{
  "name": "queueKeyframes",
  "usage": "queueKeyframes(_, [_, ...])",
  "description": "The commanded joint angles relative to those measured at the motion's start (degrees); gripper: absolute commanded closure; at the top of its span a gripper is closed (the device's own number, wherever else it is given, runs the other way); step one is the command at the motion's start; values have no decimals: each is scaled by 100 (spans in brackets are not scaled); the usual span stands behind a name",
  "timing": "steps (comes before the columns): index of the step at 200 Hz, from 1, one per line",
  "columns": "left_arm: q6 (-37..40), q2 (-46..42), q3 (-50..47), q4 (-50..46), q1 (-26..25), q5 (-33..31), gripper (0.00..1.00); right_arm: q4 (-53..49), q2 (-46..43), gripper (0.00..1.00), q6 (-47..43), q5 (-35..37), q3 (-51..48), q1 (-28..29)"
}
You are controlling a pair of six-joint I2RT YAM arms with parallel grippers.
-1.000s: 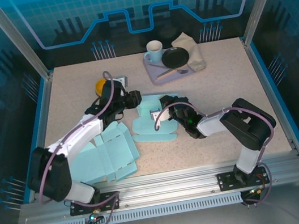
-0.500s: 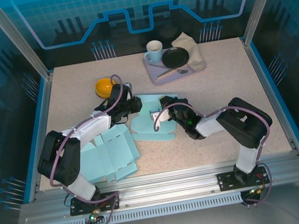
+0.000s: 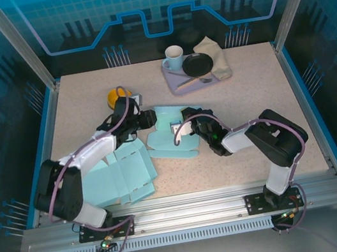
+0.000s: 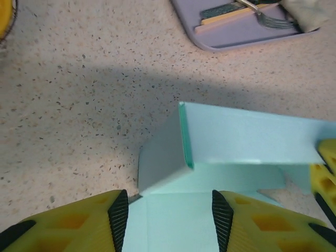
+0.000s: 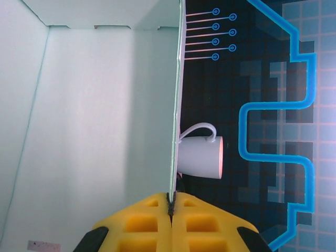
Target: Fold the paper box
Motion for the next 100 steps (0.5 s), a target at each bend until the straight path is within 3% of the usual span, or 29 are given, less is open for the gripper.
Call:
queueKeyframes(1, [396, -382, -601, 513, 12, -24, 51, -423, -107, 100, 215, -178, 63, -84])
queueKeyframes(43, [907, -33, -1227, 1449, -388, -116, 49, -836, -282, 100, 523, -436, 150, -129])
queueKeyframes(100, [1255, 963, -359, 1337, -463, -727, 52, -1262, -492, 100, 663, -754, 175, -146])
